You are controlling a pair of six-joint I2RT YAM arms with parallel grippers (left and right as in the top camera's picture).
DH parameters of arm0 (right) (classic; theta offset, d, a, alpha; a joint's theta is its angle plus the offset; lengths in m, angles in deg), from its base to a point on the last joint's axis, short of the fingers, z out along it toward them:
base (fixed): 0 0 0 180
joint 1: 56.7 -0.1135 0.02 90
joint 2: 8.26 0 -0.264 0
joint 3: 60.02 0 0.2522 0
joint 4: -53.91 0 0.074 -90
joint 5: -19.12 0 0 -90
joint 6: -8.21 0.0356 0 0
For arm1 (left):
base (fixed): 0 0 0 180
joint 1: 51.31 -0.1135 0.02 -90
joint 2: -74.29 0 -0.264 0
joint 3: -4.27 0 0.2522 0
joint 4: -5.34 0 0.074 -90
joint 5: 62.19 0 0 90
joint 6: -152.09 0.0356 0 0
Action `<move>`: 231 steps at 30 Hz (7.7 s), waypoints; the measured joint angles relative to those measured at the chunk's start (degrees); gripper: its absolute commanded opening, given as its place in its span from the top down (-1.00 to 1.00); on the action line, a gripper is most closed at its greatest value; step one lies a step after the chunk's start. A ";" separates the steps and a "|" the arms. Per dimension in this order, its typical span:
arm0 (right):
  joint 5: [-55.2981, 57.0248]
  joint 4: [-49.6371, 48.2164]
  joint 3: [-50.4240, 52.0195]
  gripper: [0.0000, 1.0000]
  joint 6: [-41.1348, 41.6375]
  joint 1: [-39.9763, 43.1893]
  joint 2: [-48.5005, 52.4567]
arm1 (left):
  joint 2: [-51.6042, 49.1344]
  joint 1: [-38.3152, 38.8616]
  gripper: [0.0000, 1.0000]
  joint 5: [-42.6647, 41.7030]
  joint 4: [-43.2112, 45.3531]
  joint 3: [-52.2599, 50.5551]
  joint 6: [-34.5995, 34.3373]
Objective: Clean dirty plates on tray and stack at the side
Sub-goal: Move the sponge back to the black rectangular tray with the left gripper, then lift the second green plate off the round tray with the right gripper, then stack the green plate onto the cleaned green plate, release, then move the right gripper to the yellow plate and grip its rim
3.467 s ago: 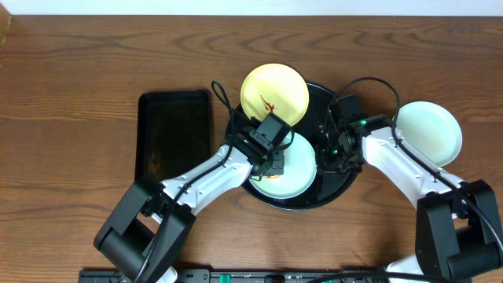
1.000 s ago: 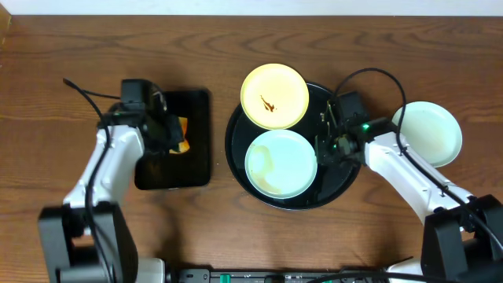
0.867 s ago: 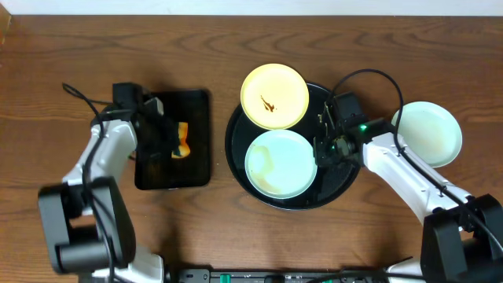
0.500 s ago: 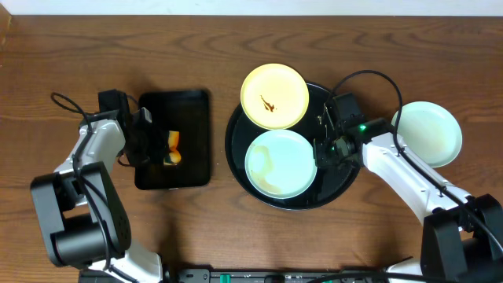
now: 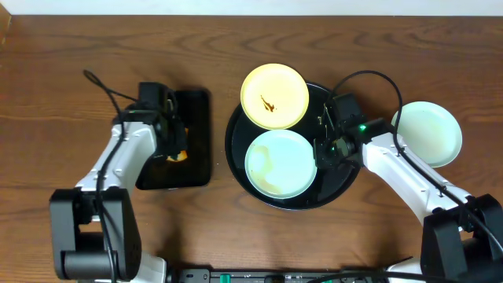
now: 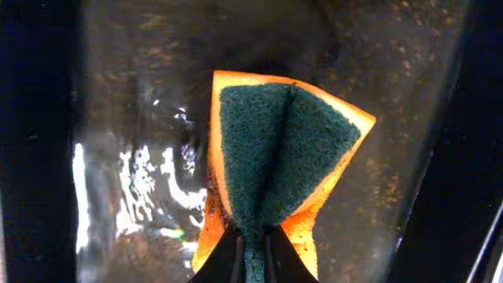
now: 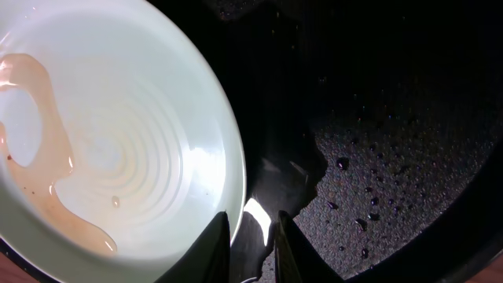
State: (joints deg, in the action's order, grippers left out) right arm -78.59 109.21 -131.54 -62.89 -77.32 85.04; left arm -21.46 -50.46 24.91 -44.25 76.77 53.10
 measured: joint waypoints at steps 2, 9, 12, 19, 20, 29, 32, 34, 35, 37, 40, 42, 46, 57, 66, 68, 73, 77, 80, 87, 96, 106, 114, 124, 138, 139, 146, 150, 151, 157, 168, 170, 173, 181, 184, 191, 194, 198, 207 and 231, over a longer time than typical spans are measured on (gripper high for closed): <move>0.02 0.11 0.00 0.63 0.00 0.00 0.00 | -1.20 0.87 0.84 0.90 0.09 -0.02 -0.02; 0.02 0.66 0.00 0.64 0.00 0.00 0.00 | -3.91 1.38 0.85 2.23 -0.24 -0.17 -0.42; 0.02 0.66 0.00 0.64 0.00 0.00 0.02 | -3.87 1.38 0.85 2.27 -0.94 -0.17 -0.42; -0.94 0.24 0.00 0.35 0.17 0.00 0.02 | -1.86 1.38 0.80 2.27 -1.95 -0.26 -0.42; -1.31 -0.04 0.00 0.35 0.02 0.00 0.02 | -1.38 1.38 0.78 2.27 -1.99 -0.26 -0.42; -2.51 -2.12 0.33 0.37 0.00 -0.02 0.02 | -0.15 1.38 0.77 2.29 -2.56 -0.28 -1.07; -2.60 -5.22 2.16 0.34 0.13 -0.02 0.02 | -0.15 1.38 0.77 2.32 -2.58 -0.28 -1.09; -2.64 -8.07 4.57 0.33 0.55 -0.02 0.02 | -0.15 1.38 0.77 2.38 -2.56 -0.28 -1.11; -2.73 -9.86 6.01 0.34 0.92 -0.02 0.02 | -0.15 1.38 0.77 2.45 -2.58 -0.28 -1.11; -2.89 -13.03 8.76 0.38 1.75 -0.02 0.04 | -0.15 1.38 0.77 2.47 -2.56 -0.28 -1.25; -3.04 -17.07 12.59 0.45 3.06 -0.02 0.07 | -0.15 1.38 0.77 2.47 -2.60 -0.31 -1.27; -3.15 -19.67 13.79 0.64 4.20 0.00 -0.46 | -0.15 1.38 0.78 2.47 -2.60 -0.31 -1.27; -4.20 -21.09 14.86 0.97 6.19 -0.07 -0.57 | -0.15 1.38 0.77 2.45 -2.60 -0.31 -1.29; -4.33 -20.96 14.71 0.98 7.17 0.09 -0.87 | -0.15 1.38 0.77 2.45 -2.75 -0.31 -1.29; 1.14 -14.34 12.66 0.97 -0.02 1.62 -10.73 | -0.15 1.38 0.76 2.45 -2.78 -0.31 -1.29; 3.93 -14.32 11.72 0.98 -2.67 1.60 -14.47 | -0.15 1.38 0.75 2.45 -2.75 -0.31 -1.29; 10.27 -15.02 10.84 0.97 -9.22 1.60 -21.16 | -0.15 1.38 0.75 2.45 -2.75 -0.31 -1.29; 15.96 -15.34 10.82 0.98 -16.15 1.53 -23.71 | -0.15 1.38 0.75 2.45 -2.71 -0.31 -1.29; 20.98 -16.02 10.82 0.97 -20.00 0.85 -24.06 | -0.15 1.38 0.76 2.47 -2.71 -0.31 -1.29; 31.63 -18.80 10.82 0.97 -23.98 -5.90 -24.06 | -0.15 1.38 0.75 2.45 -2.71 -0.31 -1.29; 49.18 -22.93 10.82 0.98 -28.37 -16.26 -24.06 | -0.15 1.38 0.75 2.45 -2.71 -0.33 -1.29; 58.82 -28.74 10.80 0.97 -35.04 -20.28 -24.06 | -0.15 1.38 0.75 2.47 -2.71 -0.33 -1.29; 60.41 -28.74 10.80 0.98 -36.26 -20.28 -24.06 | -0.15 1.38 0.76 2.45 -2.71 -0.33 -1.29; 55.52 -17.66 10.69 0.98 -18.88 -15.34 -24.06 | -0.15 1.38 0.76 2.45 -2.73 -0.33 -1.29; 26.53 -11.87 7.45 0.98 -3.93 19.71 -24.06 | -0.15 1.38 0.76 2.45 -2.73 -0.33 -1.44; 24.30 -11.76 7.45 0.98 -3.52 22.38 -24.06 | -0.15 1.38 0.76 2.47 -2.71 -0.33 -1.46; 17.11 -12.70 7.45 0.98 -1.46 36.85 -23.82 | -0.15 1.38 0.75 2.47 -2.71 -0.33 -1.49; 16.06 -13.79 7.28 0.98 1.22 42.86 -21.46 | -0.15 1.38 0.75 2.47 -2.71 -0.33 -1.49; 16.00 -14.16 7.28 0.98 2.01 44.04 -20.55 | -0.15 1.38 0.76 2.45 -2.73 -0.33 -1.49; 15.50 -18.21 7.23 0.98 5.22 46.99 -15.04 | -0.15 1.38 0.75 2.47 -2.75 -0.33 -1.49; 15.08 -22.36 7.23 0.08 7.19 47.15 -11.28 | -0.15 1.38 0.76 2.47 -2.75 -0.33 -1.49; 13.11 -22.99 7.23 0.07 6.97 47.15 -11.28 | -0.15 1.38 0.75 2.45 -2.78 -0.33 -1.49; 5.88 -24.37 7.23 0.23 6.32 47.08 -11.28 | -0.15 1.38 0.76 2.47 -2.78 -0.33 -1.49; -14.99 -22.10 6.95 0.16 0.17 38.75 -11.28 | -0.15 1.38 0.75 2.47 -2.89 -0.33 -1.49; -17.40 -16.50 5.25 0.15 -3.10 33.27 -11.28 | -0.15 1.38 0.75 2.45 -2.95 -0.33 -1.49; -11.69 -1.33 -9.60 -0.04 -10.01 19.17 -11.15 | -0.15 1.38 0.75 2.47 -2.95 -0.33 -1.49; -7.63 -0.20 -15.74 -0.04 -12.94 13.14 -10.19 | -0.15 1.38 0.75 2.47 -2.95 -0.33 -1.49; -2.60 -4.98 -17.77 0.04 -14.43 7.30 -6.78 | -0.15 1.38 0.75 2.47 -2.95 -0.33 -1.49; 2.82 -16.68 -17.79 0.01 -11.41 3.15 8.79 | -0.15 1.38 0.75 2.47 -2.95 -0.33 -1.49; -1.77 -22.62 -17.94 0.98 0.50 2.10 24.76 | -0.15 1.38 0.75 2.47 -2.97 -0.33 -1.49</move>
State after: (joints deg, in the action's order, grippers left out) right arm -80.36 86.59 -149.48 -62.39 -75.23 109.80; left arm -21.61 -49.09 27.38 -47.23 76.45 51.61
